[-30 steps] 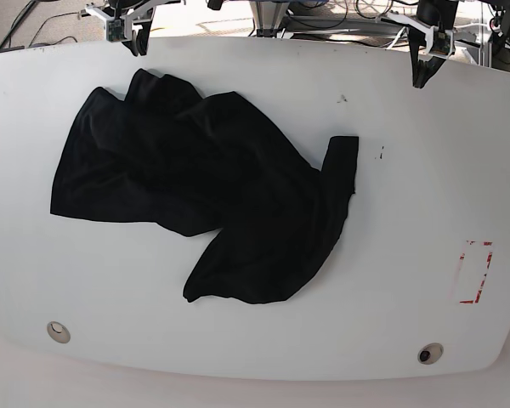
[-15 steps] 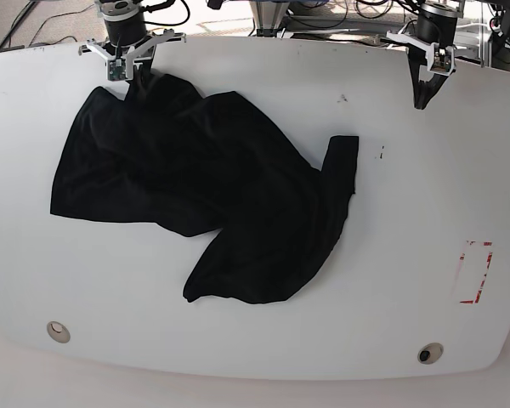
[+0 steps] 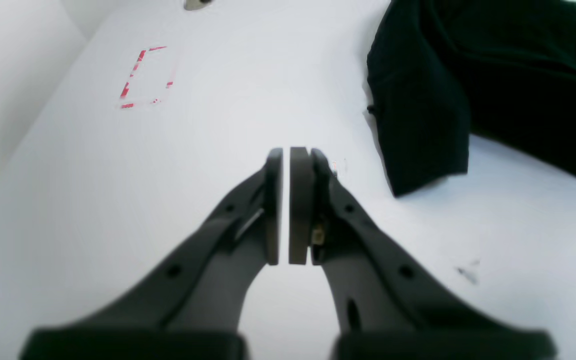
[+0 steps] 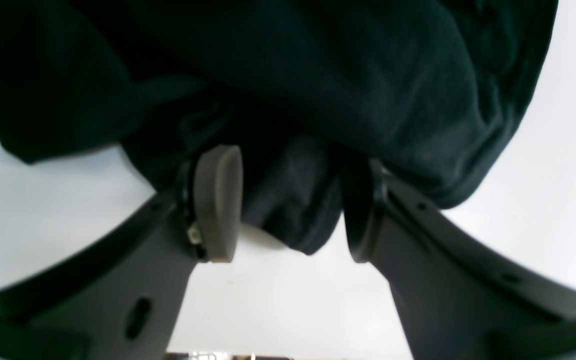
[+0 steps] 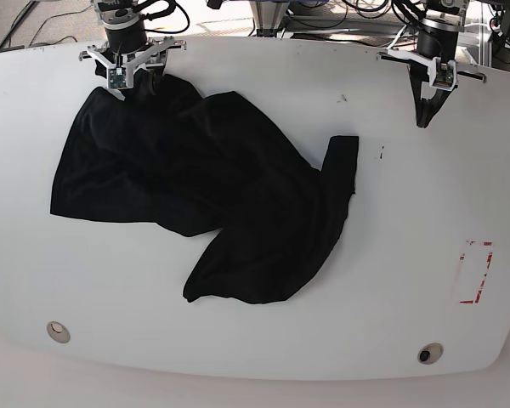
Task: Layout the t-shirt on the table in an organized manner, then fold the t-shirt properly
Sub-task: 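Lower both grippers toward the black t-shirt, right gripper onto its edge, then close the right gripper on the t-shirt edge and lift slightly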
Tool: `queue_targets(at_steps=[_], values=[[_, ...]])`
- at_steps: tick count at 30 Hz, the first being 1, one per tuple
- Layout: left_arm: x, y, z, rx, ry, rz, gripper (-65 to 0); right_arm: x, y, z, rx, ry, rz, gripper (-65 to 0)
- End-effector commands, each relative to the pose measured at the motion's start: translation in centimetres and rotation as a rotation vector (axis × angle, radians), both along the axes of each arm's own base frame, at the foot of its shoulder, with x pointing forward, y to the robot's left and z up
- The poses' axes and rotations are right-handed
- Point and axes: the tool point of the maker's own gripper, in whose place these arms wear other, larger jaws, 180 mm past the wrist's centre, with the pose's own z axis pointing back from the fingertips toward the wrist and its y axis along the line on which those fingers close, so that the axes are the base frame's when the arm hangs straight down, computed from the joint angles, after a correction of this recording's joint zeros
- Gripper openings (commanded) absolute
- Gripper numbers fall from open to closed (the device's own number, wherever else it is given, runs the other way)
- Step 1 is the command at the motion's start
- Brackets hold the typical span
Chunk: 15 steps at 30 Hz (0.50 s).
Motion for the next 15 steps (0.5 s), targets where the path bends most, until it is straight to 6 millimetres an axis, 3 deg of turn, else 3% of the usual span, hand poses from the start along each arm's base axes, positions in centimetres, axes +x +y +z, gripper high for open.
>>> queue_targets(at_steps=[1, 4, 8, 15], values=[[0.7, 0.0, 1.4, 0.004, -0.057, -0.005, -63.9, 1.1, 0.0, 1.1, 0.045, -0.058, -0.022, -33.5], [0.9, -0.1, 1.5, 0.003, -0.064, -0.006, -63.9, 1.5, 0.3, 0.9, 0.117, -0.052, -0.046, -33.3], [0.9, -0.7, 1.4, -0.008, -0.06, -0.022, -60.8, 2.2, -1.5, 1.1, 0.189, -0.038, -0.113, -33.1], [1.3, -0.9, 1.6, -0.012, -0.072, -0.026, -35.3, 2.4, -3.7, 1.7, 0.304, -0.043, -0.215, -33.1]])
